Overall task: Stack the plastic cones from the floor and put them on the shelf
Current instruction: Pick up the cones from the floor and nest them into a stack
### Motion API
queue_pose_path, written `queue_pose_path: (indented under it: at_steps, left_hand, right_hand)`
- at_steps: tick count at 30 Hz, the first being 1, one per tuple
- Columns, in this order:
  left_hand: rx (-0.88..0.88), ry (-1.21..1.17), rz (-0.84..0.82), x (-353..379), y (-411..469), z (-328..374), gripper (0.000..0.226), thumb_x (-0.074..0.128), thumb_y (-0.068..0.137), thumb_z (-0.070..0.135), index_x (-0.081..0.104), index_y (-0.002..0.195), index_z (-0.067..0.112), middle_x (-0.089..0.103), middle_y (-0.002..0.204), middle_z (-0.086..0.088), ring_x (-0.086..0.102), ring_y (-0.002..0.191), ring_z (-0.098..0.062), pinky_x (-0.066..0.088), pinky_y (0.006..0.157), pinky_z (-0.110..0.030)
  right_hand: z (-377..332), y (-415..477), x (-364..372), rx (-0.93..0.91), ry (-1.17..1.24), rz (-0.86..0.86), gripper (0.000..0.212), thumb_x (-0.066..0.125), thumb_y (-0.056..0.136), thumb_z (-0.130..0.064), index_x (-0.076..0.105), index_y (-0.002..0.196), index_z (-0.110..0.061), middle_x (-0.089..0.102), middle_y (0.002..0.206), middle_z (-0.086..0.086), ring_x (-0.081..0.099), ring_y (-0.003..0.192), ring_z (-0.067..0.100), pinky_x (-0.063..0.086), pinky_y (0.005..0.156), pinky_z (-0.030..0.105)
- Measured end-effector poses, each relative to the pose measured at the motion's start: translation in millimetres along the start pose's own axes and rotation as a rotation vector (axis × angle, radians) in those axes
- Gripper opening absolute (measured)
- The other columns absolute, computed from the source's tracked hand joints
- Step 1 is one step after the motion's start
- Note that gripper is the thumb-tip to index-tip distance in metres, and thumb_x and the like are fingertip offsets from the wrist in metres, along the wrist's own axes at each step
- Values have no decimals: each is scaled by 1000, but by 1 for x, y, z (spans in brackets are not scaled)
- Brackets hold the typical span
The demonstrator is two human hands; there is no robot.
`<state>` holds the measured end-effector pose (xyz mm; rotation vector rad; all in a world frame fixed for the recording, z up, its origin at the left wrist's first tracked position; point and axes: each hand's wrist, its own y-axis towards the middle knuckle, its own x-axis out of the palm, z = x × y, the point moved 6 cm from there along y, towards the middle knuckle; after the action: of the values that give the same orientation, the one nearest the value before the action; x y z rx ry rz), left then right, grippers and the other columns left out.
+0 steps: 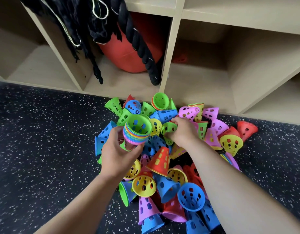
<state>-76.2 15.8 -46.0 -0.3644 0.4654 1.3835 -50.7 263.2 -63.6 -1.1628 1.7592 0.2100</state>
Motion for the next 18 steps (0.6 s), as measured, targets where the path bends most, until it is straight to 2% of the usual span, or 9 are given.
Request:
queue_pose_path:
  at_steps: [4, 7, 8, 11, 13, 16, 18]
  left_hand:
    - [-11, -18, -14, 7, 4, 0, 58, 89, 70, 33, 54, 116, 28, 68, 102, 14, 68, 93, -6, 55, 84, -30]
    - [2, -9, -26, 12, 4, 2, 59, 89, 71, 33, 55, 119, 25, 67, 104, 15, 67, 94, -5, 54, 82, -26]
    - [2, -8, -29, 13, 3, 3, 59, 88, 71, 33, 55, 120, 24, 67, 105, 16, 66, 94, -4, 53, 81, -22]
    - [-8, -7, -42, 16, 0, 7, 60, 88, 73, 32, 54, 122, 23, 65, 107, 17, 64, 97, -1, 46, 78, -9]
    - [0, -16, -48, 19, -3, 11, 59, 88, 73, 30, 53, 122, 24, 65, 109, 16, 64, 98, -2, 48, 80, -14]
    - [12, -11, -42, 21, -9, 20, 60, 88, 73, 30, 53, 121, 25, 66, 111, 14, 64, 99, -6, 51, 83, -25]
    - [14, -7, -39, 21, -13, 27, 59, 88, 72, 29, 52, 119, 26, 65, 109, 15, 61, 95, 2, 49, 83, -21]
  right_hand:
    - [18, -4, 3, -1, -68, -16, 45, 77, 80, -25, 64, 122, -17, 60, 122, 4, 63, 100, 24, 53, 82, 32]
    - [31, -17, -4, -60, -15, 45, 8, 72, 87, -25, 71, 93, -20, 65, 108, 1, 63, 94, 20, 49, 80, 30]
    - [31, -24, -10, -98, -3, 83, 2, 71, 88, -23, 70, 88, -21, 67, 103, -2, 63, 92, 18, 48, 79, 28]
    - [28, -48, -39, -201, 114, 264, 3, 67, 92, -19, 70, 90, -17, 69, 94, -6, 64, 85, 12, 43, 74, 19]
    - [17, -64, -64, -259, 234, 417, 5, 67, 92, -21, 69, 93, -17, 68, 89, -9, 62, 79, 9, 42, 69, 16]
    - [-7, -85, -93, -317, 419, 530, 4, 72, 88, -23, 68, 88, -21, 64, 75, -16, 58, 67, -2, 41, 64, 9]
    - [-23, -97, -110, -345, 516, 550, 7, 74, 86, -24, 68, 84, -23, 61, 68, -13, 57, 61, -1, 39, 59, 7]
